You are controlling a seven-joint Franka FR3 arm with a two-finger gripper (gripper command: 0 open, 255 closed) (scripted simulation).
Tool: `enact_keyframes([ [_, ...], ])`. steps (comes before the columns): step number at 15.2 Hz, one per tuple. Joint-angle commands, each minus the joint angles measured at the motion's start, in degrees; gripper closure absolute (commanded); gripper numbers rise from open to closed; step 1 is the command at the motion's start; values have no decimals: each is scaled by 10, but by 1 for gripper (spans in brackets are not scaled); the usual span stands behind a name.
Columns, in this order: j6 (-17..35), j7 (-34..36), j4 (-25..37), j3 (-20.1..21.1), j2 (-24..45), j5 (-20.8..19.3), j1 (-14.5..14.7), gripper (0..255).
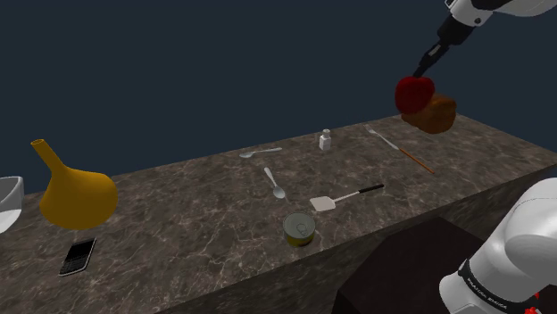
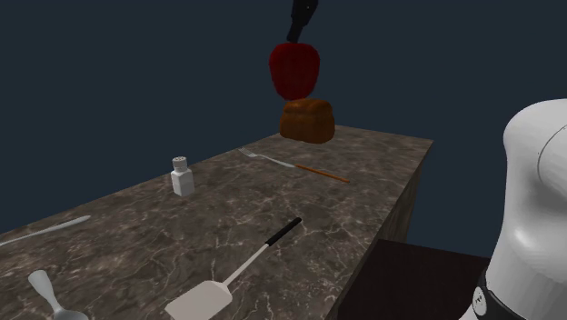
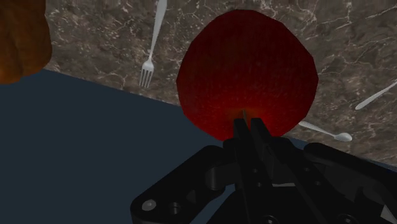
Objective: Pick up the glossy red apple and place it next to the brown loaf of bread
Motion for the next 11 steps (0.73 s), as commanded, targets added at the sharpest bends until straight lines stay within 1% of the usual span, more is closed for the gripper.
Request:
enact_keyframes([
  [1, -4, -34, 26, -33, 20, 6, 4, 255],
  [4, -11, -83, 66, -83, 54, 20, 14, 255],
  [7, -20, -136, 113, -139, 95, 45, 29, 255],
  [9, -28, -174, 148, -181, 129, 69, 42, 255],
  [11, -39, -217, 186, -229, 169, 102, 58, 255],
])
